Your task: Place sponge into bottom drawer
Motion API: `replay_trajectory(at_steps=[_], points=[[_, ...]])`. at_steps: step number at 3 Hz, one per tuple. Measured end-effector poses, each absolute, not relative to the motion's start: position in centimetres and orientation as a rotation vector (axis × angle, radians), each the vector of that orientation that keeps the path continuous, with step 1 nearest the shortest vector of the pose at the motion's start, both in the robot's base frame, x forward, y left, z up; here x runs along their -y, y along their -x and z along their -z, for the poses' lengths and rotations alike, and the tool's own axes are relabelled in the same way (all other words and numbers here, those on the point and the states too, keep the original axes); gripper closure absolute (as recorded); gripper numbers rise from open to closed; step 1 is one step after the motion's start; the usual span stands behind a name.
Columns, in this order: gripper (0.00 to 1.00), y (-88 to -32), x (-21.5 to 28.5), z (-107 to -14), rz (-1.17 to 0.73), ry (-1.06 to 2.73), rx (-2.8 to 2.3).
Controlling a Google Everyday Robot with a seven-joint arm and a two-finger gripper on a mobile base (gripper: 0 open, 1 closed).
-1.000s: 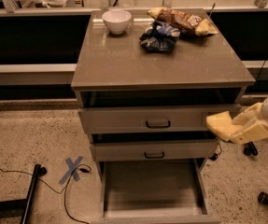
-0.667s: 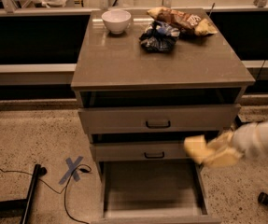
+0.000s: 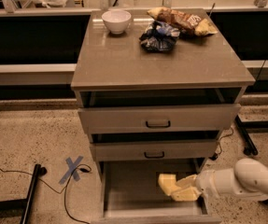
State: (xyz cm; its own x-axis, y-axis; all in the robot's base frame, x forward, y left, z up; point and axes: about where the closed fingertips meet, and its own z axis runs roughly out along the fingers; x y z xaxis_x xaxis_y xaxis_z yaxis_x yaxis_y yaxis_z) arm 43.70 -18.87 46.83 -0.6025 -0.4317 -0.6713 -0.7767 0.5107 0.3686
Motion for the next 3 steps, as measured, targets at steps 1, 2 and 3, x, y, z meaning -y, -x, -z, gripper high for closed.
replay_trajectory(at_steps=[1, 2, 3], points=[[1.00, -43.6, 16.9, -39.9, -0.988, 0.881, -2.331], [1.00, -44.4, 14.7, -34.7, -1.062, 0.794, -2.385], [1.00, -44.4, 14.7, -34.7, -1.062, 0.794, -2.385]])
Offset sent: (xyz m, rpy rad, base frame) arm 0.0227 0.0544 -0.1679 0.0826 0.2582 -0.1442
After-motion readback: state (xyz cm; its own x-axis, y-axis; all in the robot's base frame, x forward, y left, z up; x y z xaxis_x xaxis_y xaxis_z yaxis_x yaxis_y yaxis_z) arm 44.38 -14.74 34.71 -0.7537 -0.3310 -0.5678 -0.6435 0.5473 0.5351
